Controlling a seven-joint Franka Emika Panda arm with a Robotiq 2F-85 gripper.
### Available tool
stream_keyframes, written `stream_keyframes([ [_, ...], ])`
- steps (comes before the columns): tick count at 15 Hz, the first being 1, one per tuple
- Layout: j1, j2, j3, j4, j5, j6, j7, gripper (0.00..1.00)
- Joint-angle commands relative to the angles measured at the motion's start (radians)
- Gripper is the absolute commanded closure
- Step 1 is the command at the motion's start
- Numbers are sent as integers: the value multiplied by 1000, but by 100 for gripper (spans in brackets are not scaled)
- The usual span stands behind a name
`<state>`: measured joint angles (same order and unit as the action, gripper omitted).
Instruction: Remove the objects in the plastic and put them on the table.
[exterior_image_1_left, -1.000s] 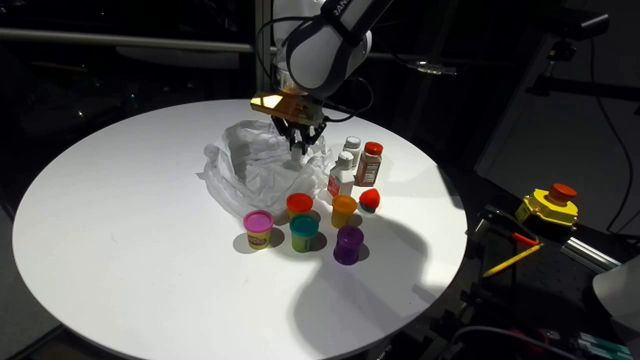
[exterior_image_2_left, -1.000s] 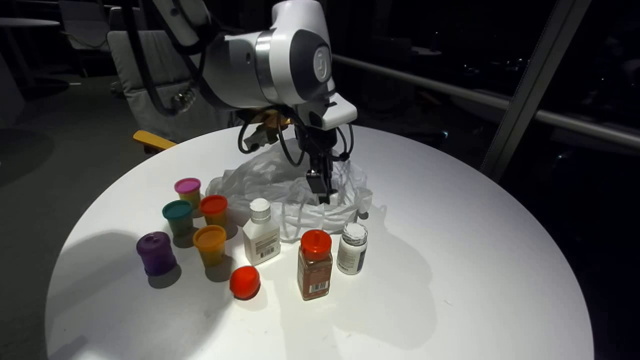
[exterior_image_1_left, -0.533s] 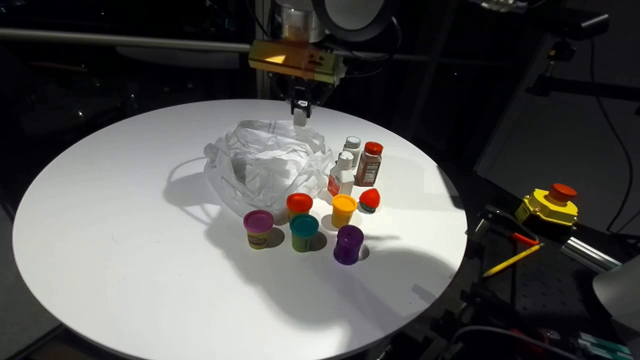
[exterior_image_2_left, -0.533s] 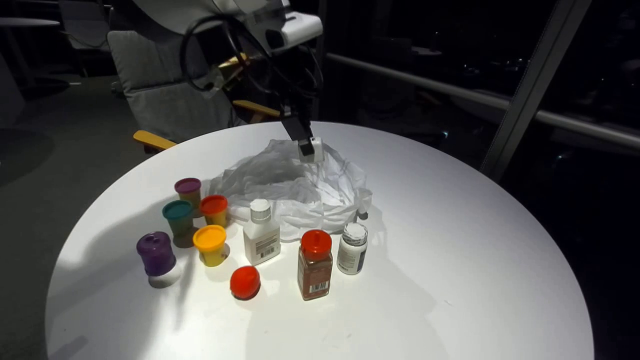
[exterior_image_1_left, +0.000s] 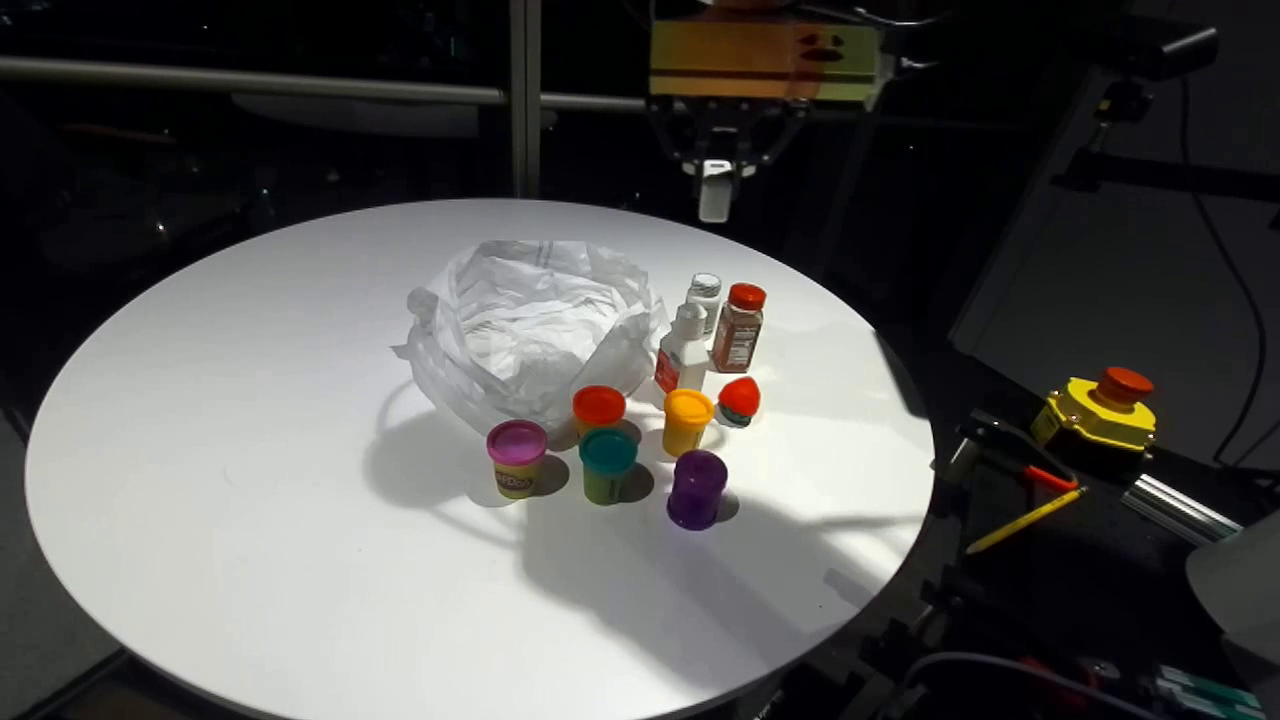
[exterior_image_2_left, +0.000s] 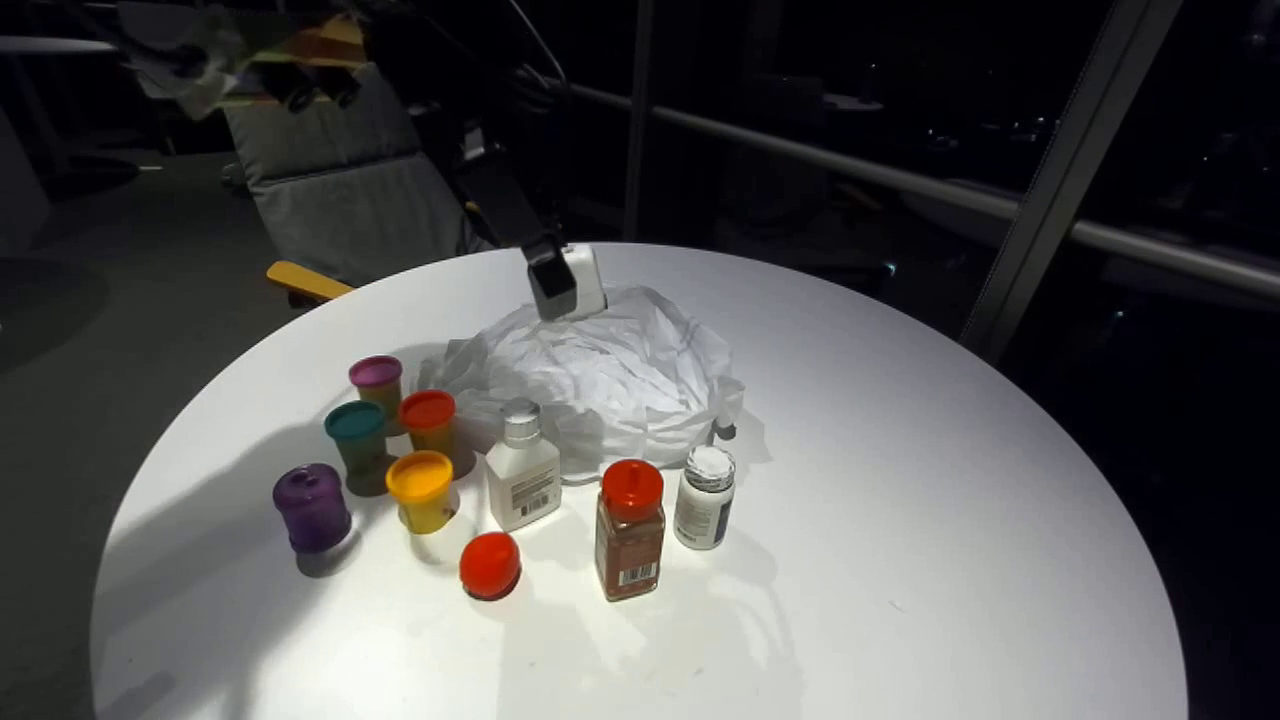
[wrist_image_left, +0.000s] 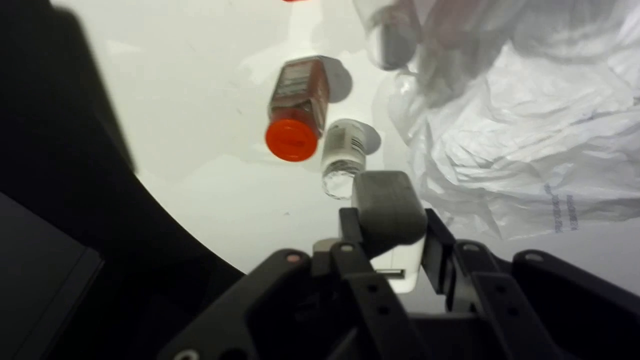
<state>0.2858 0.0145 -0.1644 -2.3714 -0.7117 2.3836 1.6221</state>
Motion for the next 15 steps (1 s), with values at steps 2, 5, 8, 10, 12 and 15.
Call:
stream_keyframes([
  [2, -173, -126, 63, -239, 79, 126, -214, 92],
  [5, -255, -41, 63, -273, 55, 225, -274, 92],
  [8, -293, 99, 62, -229, -83, 287, -187, 92],
  [10, -281, 174, 49, -201, -155, 300, -151, 92],
  [12, -260, 238, 37, -176, -198, 308, -127, 92],
  [15, -252, 309, 33, -142, -249, 326, -110, 92],
])
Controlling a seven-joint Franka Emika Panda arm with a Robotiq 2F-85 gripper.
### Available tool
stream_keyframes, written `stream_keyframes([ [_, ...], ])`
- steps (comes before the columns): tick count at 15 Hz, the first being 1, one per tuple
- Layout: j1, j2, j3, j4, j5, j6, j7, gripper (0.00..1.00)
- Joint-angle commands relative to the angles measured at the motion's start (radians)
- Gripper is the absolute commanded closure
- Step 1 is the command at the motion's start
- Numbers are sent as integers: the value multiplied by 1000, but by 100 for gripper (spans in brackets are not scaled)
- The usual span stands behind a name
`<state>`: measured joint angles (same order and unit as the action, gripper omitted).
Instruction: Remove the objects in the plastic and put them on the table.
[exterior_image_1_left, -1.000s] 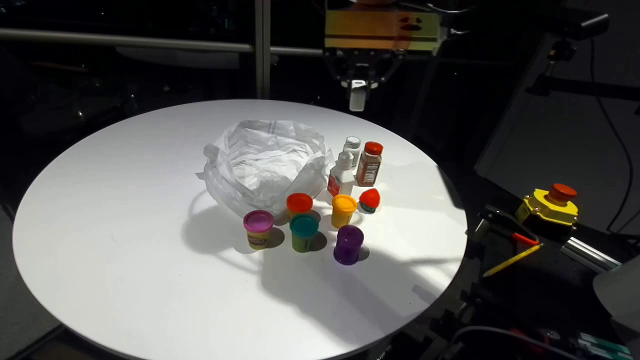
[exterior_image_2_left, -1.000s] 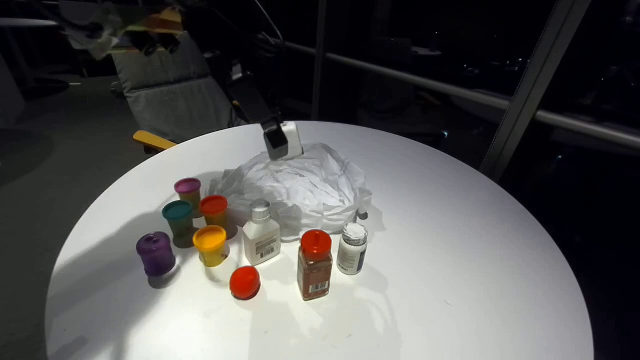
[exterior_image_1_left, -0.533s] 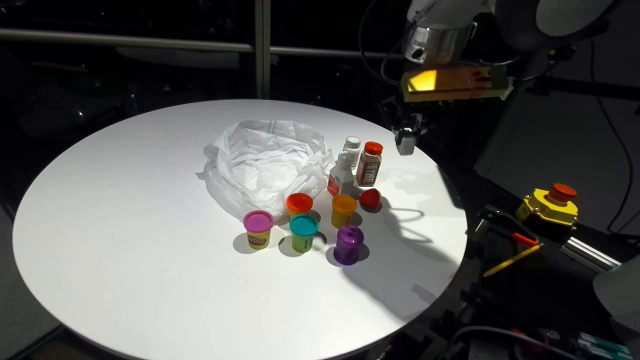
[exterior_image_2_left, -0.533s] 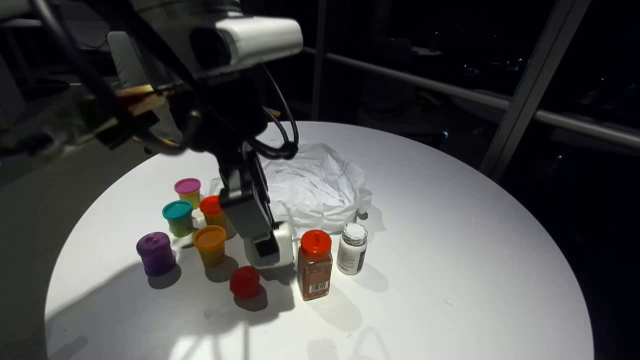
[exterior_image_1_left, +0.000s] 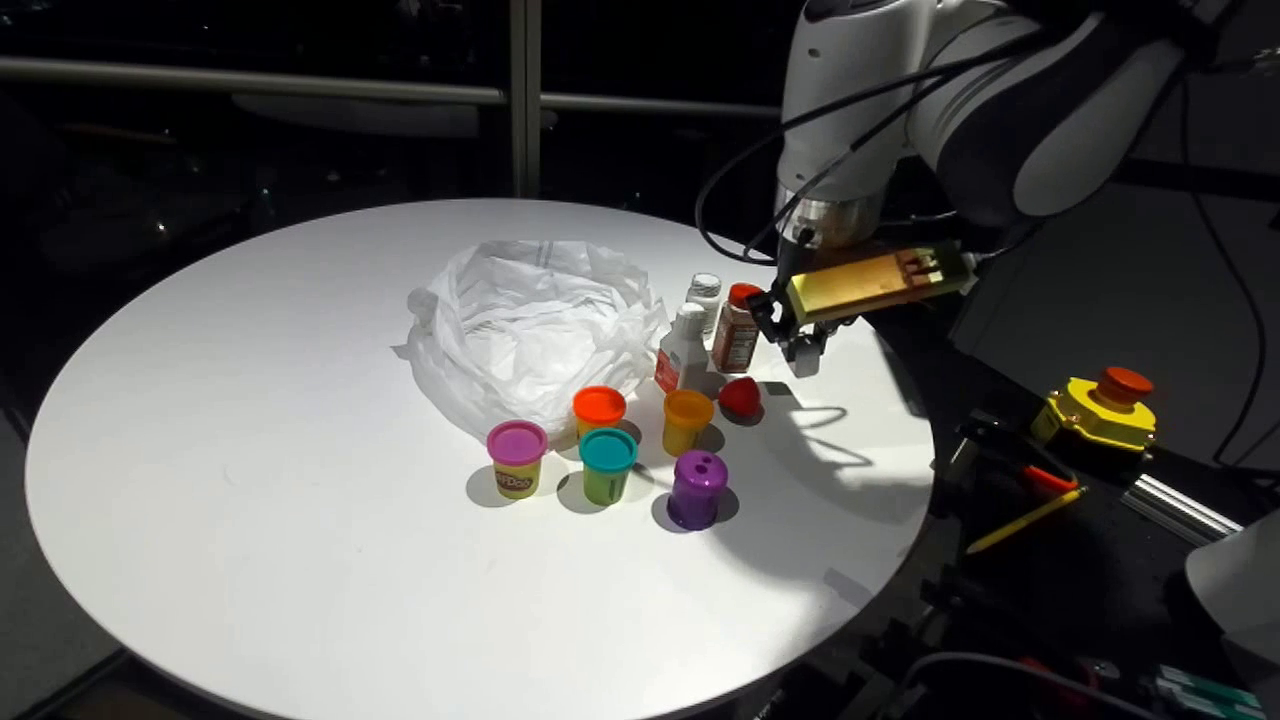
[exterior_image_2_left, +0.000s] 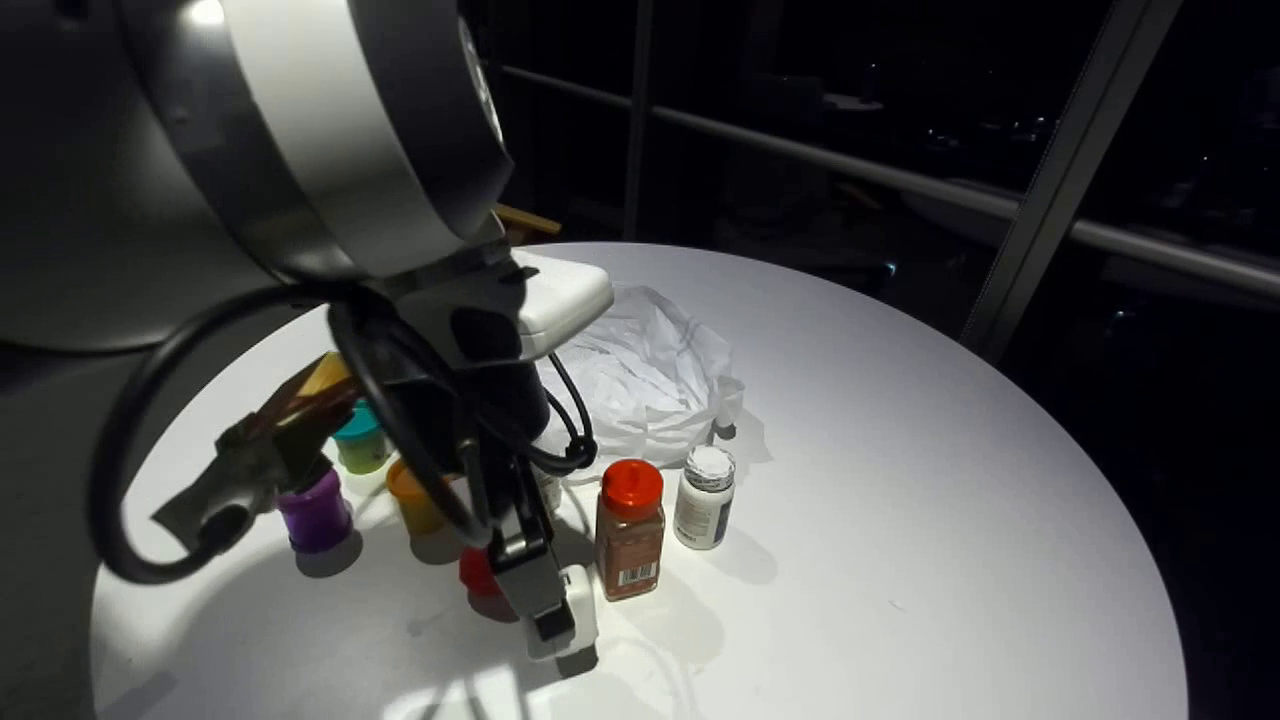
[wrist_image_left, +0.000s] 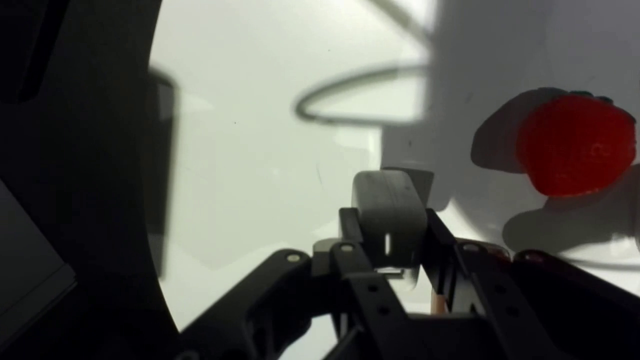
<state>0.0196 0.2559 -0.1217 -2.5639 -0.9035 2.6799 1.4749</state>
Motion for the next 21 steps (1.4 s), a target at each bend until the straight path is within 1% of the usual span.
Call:
stream_keyframes([
  [1, 14, 82, -13, 58, -71, 39, 41, 92],
  [2, 14, 94, -16, 65, -83, 49, 50, 90],
  [3, 12, 101, -19, 67, -92, 57, 54, 59],
  [4, 10, 101, -23, 68, -105, 68, 64, 41],
  [5, 10, 100, -29, 68, -120, 78, 78, 36],
  [6, 11, 80, -37, 59, -138, 89, 92, 29],
  [7, 12, 51, -44, 46, -155, 98, 105, 20],
  [8, 13, 12, -46, 30, -165, 90, 107, 13],
  [9, 16, -45, -38, 12, -154, 56, 85, 4],
  [10, 12, -106, -15, -10, -107, 11, 24, 1],
  [11, 10, -161, 8, -29, -65, -29, -43, 0],
  [13, 27, -239, 50, -32, -5, -133, -199, 0],
  [14, 37, -279, 75, -28, 41, -182, -282, 0],
  [15, 43, -312, 112, -9, 79, -253, -357, 0],
  [16, 69, -349, 122, 3, 115, -296, -427, 0],
  [17, 73, -378, 161, 28, 146, -349, -492, 0],
  [19, 106, -418, 204, 75, 247, -386, -642, 0],
  [21, 136, -457, 239, 136, 381, -433, -788, 0],
])
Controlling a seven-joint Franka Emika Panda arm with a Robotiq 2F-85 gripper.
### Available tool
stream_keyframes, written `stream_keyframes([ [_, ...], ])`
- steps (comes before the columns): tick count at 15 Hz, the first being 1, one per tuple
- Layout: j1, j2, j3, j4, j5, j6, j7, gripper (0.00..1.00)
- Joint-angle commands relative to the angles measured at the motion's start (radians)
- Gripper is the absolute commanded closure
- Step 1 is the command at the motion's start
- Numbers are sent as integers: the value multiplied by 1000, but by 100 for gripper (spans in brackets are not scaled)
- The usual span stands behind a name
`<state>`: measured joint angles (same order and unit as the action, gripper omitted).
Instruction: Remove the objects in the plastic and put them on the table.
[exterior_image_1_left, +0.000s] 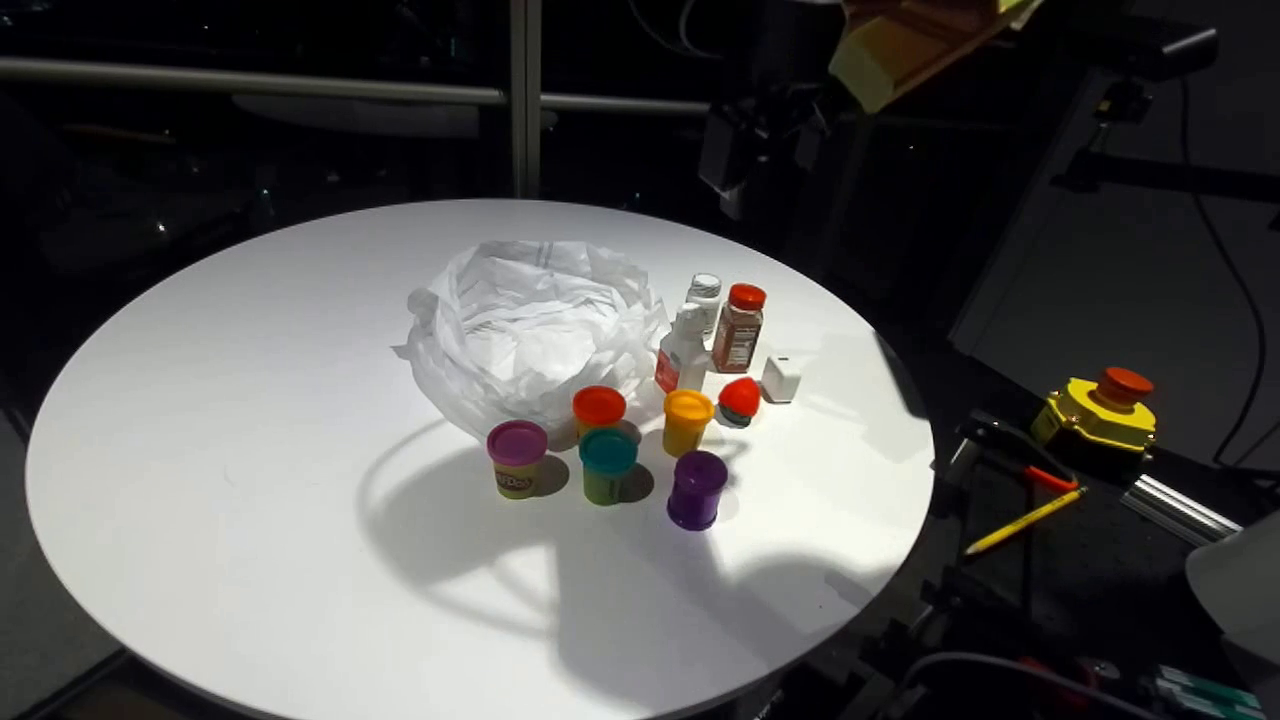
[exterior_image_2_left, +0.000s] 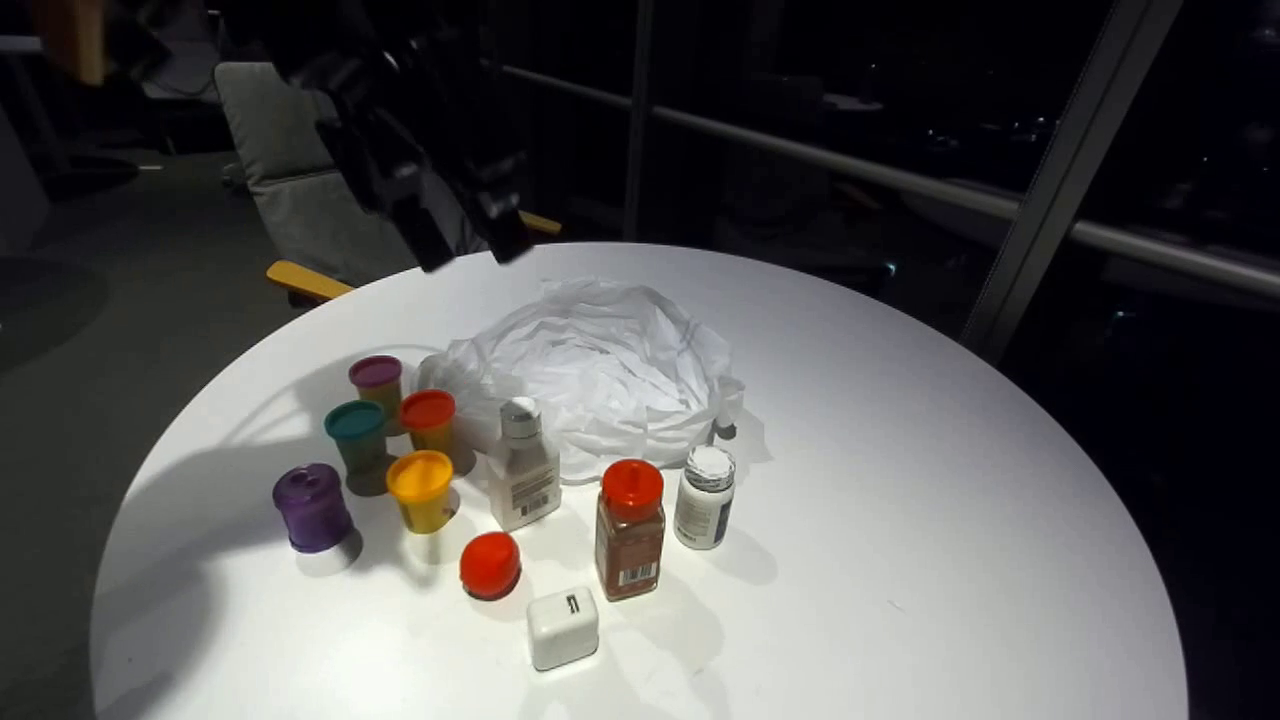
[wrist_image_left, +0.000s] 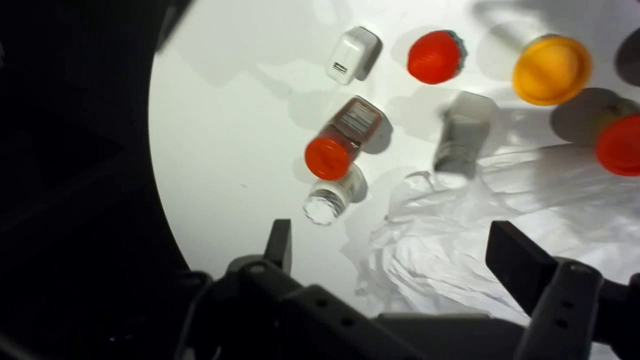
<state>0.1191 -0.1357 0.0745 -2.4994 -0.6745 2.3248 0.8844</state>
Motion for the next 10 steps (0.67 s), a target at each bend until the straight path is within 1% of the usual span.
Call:
stream_keyframes([
  [1, 46, -78, 66, 117, 212, -133, -253, 0],
  [2, 0, -43, 69, 53, 131, -53, -142, 0],
  [3, 11, -59, 87, 83, 174, -88, -189, 0],
  [4, 17, -71, 96, 101, 195, -109, -211, 0],
  [10, 17, -70, 96, 107, 199, -118, -231, 0],
])
